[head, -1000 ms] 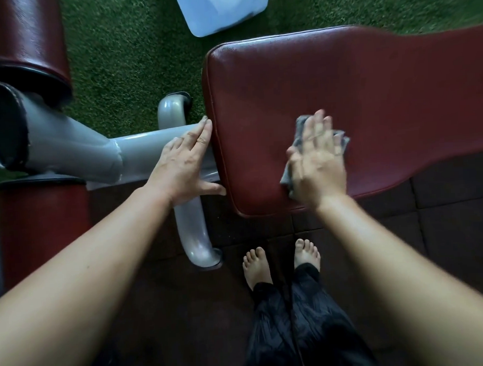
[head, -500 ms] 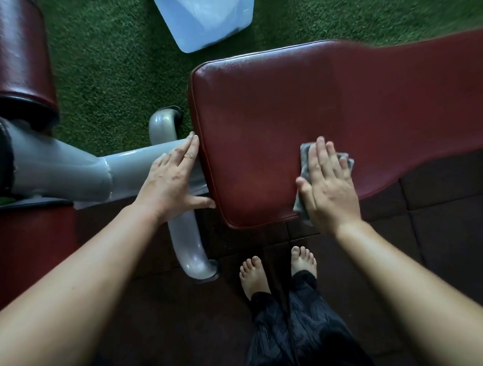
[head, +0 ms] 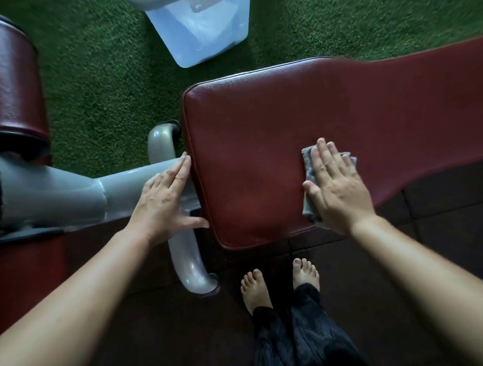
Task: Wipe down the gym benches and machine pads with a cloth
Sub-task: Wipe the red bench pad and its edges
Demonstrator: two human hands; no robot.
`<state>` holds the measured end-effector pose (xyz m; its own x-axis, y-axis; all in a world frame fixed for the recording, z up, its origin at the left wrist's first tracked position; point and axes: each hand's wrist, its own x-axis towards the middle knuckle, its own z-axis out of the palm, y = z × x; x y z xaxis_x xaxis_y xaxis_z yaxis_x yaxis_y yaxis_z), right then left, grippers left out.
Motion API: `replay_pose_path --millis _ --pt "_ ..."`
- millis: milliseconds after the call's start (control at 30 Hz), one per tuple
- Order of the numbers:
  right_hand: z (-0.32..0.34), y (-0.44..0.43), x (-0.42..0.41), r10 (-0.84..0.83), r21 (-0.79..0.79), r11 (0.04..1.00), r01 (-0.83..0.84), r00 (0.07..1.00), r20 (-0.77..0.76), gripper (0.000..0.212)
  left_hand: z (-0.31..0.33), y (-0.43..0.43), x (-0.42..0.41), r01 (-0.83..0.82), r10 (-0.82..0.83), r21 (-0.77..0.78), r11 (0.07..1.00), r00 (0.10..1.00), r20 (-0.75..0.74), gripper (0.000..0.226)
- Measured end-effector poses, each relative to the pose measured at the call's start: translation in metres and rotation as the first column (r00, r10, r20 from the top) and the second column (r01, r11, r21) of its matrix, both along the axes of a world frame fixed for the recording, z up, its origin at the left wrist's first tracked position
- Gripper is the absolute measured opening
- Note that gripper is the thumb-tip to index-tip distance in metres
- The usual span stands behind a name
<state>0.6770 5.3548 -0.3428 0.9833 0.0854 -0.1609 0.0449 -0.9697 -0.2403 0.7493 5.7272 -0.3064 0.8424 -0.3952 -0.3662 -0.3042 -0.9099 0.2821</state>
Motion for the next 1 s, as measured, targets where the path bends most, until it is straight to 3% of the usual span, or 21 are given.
replay_pose_path --millis 100,167,233,333,433,533,633,700,767,867,933,1000 --pt "0.000 -0.038 0.072 -0.180 -0.071 0.981 0.180 0.984 0.008 0.082 -0.004 0.002 0.000 0.001 -0.001 -0.004 1.000 1.000 0.017 0.145" --pt "0.004 -0.051 0.124 -0.368 -0.037 0.929 0.367 0.929 -0.041 0.085 -0.007 0.003 0.000 0.008 -0.008 -0.012 1.000 0.999 0.037 0.144" --pt "0.008 -0.033 0.145 -0.438 -0.019 0.899 0.438 0.899 -0.028 0.085 -0.008 0.003 0.000 0.017 -0.016 -0.010 1.000 0.999 0.046 0.143" --pt "0.005 0.005 0.107 -0.182 -0.057 0.982 0.181 0.983 -0.012 0.086 -0.007 0.002 0.000 0.020 -0.020 -0.002 1.000 0.999 0.038 0.143" --pt "0.001 -0.014 0.088 -0.013 -0.068 0.998 0.011 1.000 -0.016 0.077 -0.005 0.002 0.000 0.030 -0.031 0.003 1.000 0.999 0.035 0.142" --pt "0.005 -0.046 0.144 -0.213 -0.111 0.971 0.211 0.977 -0.007 0.077 -0.006 0.002 -0.001 0.032 -0.032 0.001 0.999 0.999 0.039 0.142" --pt "0.017 -0.031 0.191 -0.420 0.012 0.907 0.420 0.907 -0.025 0.079 -0.007 0.002 -0.001 0.024 -0.024 0.013 1.000 0.999 0.022 0.148" --pt "0.017 0.007 0.185 -0.301 -0.033 0.953 0.301 0.953 -0.009 0.082 -0.006 0.002 -0.001 0.019 -0.019 0.012 1.000 1.000 0.020 0.146" --pt "0.014 0.044 0.150 -0.050 -0.043 0.998 0.050 0.999 0.011 0.082 -0.005 0.002 -0.001 0.022 -0.023 0.015 1.000 1.000 0.021 0.147" --pt "0.012 0.046 0.111 0.130 0.010 0.991 -0.130 0.991 0.018 0.077 -0.003 0.001 0.000 0.028 -0.028 0.017 0.999 1.000 0.010 0.146" --pt "0.014 0.028 0.131 0.107 -0.030 0.994 -0.106 0.993 0.041 0.077 -0.002 0.001 0.000 0.021 -0.021 0.009 1.000 1.000 0.005 0.146" --pt "0.018 0.026 0.169 -0.053 -0.036 0.998 0.055 0.998 0.042 0.080 -0.002 0.000 0.000 0.026 -0.026 0.016 1.000 1.000 0.011 0.146"
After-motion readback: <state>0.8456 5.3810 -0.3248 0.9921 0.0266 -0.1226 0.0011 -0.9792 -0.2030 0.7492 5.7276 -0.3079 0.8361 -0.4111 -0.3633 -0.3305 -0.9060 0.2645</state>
